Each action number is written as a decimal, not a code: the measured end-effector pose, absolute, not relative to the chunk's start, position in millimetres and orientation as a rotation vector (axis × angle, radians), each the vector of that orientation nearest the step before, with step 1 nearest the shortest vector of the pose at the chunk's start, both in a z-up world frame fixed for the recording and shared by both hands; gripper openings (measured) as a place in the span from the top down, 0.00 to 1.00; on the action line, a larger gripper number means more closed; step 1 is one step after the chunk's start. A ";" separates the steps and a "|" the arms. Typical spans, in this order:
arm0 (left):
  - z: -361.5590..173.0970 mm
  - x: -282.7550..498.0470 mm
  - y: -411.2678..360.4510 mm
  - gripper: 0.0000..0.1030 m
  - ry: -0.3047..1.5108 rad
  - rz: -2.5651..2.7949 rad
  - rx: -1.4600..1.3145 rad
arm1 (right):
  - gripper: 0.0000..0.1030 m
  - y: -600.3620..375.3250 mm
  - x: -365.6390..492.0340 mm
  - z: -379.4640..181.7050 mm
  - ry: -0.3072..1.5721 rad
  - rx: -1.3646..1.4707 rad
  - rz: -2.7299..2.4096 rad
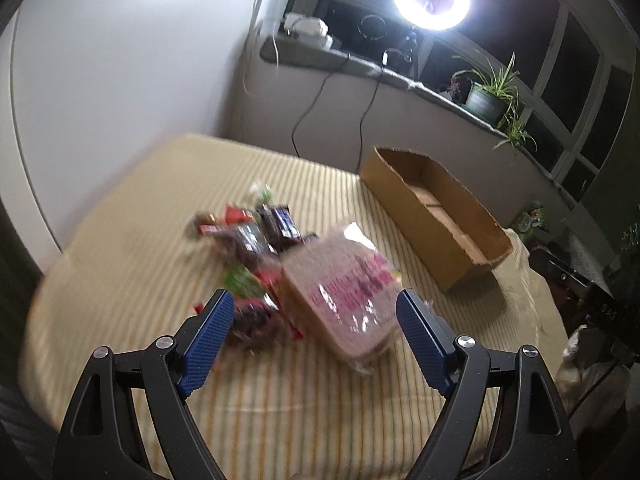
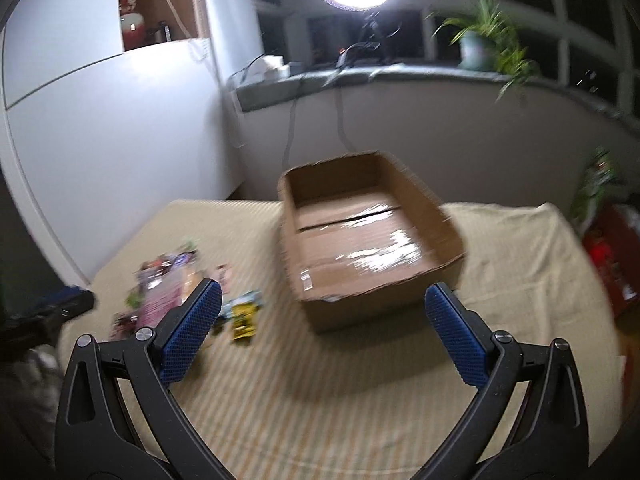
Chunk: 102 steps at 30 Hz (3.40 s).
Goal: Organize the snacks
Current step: 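Move the right gripper to the bagged bread loaf and close on it, then lift the bread loaf with the right gripper and carry it over the cardboard box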
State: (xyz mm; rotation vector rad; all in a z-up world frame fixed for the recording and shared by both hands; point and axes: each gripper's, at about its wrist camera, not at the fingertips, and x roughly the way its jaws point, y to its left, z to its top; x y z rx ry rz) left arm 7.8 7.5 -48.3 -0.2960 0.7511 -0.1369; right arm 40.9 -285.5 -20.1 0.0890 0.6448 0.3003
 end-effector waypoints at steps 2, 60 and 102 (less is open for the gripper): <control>-55.8 7.4 5.9 0.19 0.778 -0.166 -0.331 | 0.00 -279.3 41.5 -22.8 0.665 0.096 0.347; -69.4 31.8 -25.4 0.44 0.825 -0.266 -0.340 | 0.46 -164.8 108.5 -77.2 1.084 0.076 0.849; -30.8 157.4 -183.6 0.44 0.747 -0.497 -0.122 | 0.46 -338.3 190.0 -27.1 0.910 0.203 0.628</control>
